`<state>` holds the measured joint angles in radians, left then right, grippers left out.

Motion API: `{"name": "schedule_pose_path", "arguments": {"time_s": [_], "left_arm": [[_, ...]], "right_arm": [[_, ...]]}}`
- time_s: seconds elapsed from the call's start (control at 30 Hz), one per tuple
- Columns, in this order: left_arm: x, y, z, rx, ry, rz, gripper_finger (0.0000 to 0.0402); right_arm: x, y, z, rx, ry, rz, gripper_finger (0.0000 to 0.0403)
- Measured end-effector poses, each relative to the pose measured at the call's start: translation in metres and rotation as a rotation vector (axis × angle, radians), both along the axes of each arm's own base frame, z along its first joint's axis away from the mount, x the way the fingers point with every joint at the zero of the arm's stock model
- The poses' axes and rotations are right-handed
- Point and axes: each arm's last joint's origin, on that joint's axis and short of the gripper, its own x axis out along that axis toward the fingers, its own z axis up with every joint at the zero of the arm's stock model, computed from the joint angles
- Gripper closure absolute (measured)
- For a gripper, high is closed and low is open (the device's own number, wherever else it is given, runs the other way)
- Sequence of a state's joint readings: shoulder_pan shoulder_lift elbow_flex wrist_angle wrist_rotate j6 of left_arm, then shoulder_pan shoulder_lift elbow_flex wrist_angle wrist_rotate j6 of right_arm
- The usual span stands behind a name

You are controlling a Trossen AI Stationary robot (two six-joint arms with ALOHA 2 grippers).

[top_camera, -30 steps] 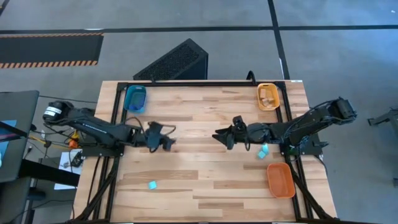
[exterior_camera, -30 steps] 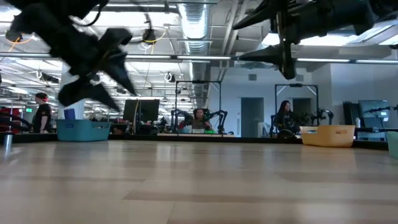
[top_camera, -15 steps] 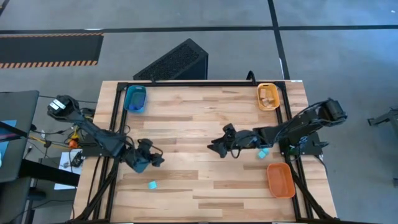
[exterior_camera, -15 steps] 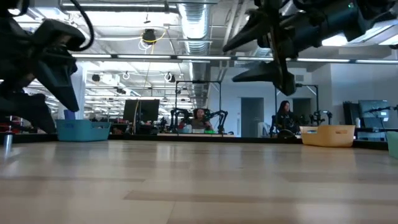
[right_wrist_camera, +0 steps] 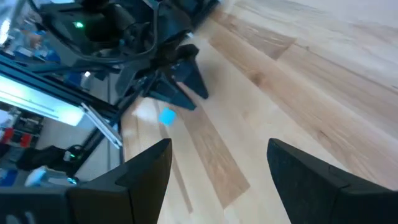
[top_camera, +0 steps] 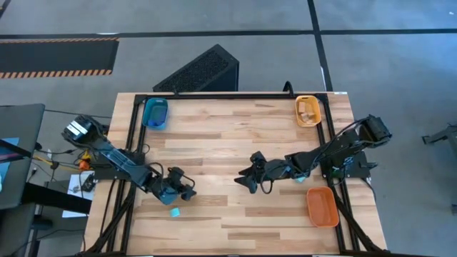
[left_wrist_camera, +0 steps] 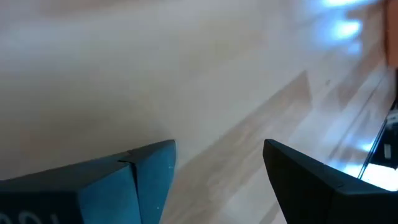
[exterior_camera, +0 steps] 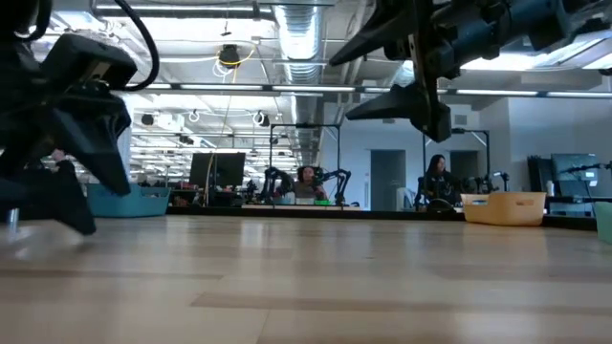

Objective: Sort & place blocks by color
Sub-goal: Put the bottom left light blue block into the orange bin

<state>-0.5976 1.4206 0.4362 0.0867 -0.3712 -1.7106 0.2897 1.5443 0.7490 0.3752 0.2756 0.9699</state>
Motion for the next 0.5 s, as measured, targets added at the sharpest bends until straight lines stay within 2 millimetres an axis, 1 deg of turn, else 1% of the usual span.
{"name": "schedule_pose_path", "arguments": {"time_s": [0.17,0.4,0.5], "left_arm": [[0.008,-0.007,-0.012,-0.111,0.012,0.023,0.0170],[0.012,-0.008,-0.013,-0.227,0.034,0.129,0.0170],[0.012,-0.007,-0.013,-0.250,0.053,0.134,0.0170]], "right_arm": [[-0.003,-0.001,-0.001,-0.011,0.041,0.007,0.0117],[-0.003,-0.001,-0.002,-0.011,0.053,0.013,0.0117],[-0.003,-0.001,-0.002,-0.016,0.052,0.016,0.0117]]}}
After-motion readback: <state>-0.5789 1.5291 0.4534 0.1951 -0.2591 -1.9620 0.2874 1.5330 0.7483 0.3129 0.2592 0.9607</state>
